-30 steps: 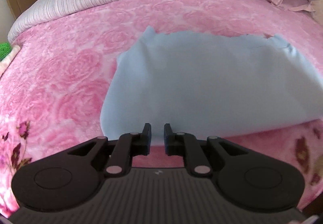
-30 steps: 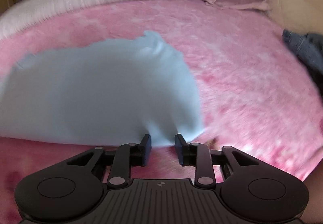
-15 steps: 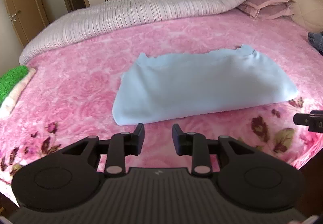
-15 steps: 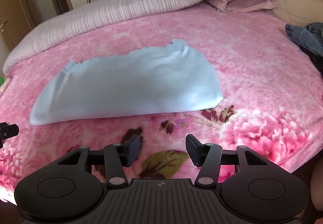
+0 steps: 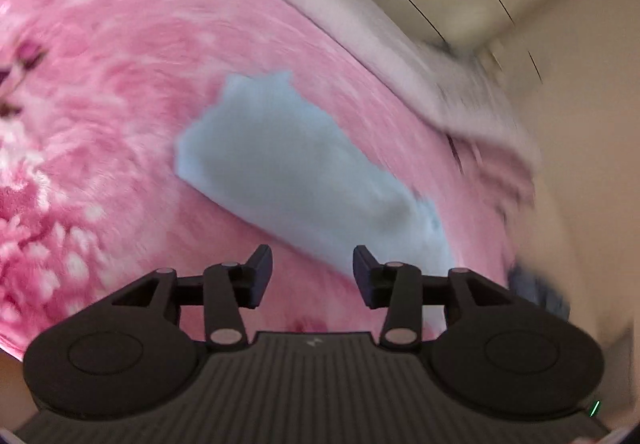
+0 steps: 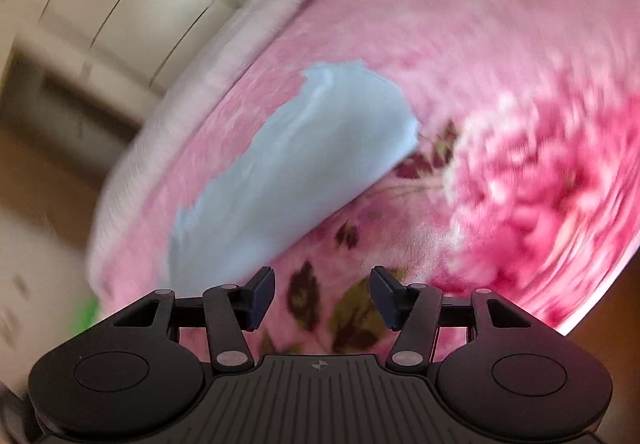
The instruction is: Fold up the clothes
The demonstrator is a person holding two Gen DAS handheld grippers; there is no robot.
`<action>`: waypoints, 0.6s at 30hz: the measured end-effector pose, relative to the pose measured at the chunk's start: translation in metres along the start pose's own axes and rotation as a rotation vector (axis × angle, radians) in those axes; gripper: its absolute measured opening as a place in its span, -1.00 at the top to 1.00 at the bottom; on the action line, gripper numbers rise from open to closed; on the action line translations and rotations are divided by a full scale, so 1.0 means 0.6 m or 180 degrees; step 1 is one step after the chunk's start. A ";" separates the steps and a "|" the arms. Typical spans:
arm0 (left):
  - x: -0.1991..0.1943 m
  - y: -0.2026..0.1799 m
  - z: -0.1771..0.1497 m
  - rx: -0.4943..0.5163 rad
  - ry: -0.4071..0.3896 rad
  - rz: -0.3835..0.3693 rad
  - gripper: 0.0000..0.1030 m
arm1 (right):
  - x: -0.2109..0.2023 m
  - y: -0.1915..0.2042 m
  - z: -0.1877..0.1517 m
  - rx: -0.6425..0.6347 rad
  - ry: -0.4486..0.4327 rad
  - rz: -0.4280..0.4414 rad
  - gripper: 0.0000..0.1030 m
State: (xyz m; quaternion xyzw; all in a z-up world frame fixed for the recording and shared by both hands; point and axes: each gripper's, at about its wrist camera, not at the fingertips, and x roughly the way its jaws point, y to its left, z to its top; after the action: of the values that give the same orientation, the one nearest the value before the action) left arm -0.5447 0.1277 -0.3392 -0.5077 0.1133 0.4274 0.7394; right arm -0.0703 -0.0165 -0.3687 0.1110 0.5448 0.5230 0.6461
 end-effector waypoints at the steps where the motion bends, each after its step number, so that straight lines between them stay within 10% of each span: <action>1: 0.014 0.015 0.011 -0.0135 -0.0026 0.0010 0.17 | 0.010 -0.013 0.008 0.0197 -0.0020 0.0065 -0.10; 9: 0.130 0.103 0.053 -0.1049 0.0044 0.0235 0.14 | 0.103 -0.059 0.066 0.1063 -0.0330 0.0001 -0.11; 14: 0.153 0.104 0.062 -0.0971 -0.0084 0.0308 0.35 | 0.130 -0.057 0.085 0.1121 -0.0542 -0.0054 -0.06; 18: 0.155 0.101 0.064 -0.0714 -0.0088 0.0430 0.84 | 0.144 -0.051 0.098 0.1019 -0.0510 -0.0317 0.71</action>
State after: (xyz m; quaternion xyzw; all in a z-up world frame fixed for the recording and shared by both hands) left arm -0.5435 0.2158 -0.4171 -0.5724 0.0885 0.4932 0.6490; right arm -0.0175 0.0641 -0.4188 0.2266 0.5727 0.3864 0.6865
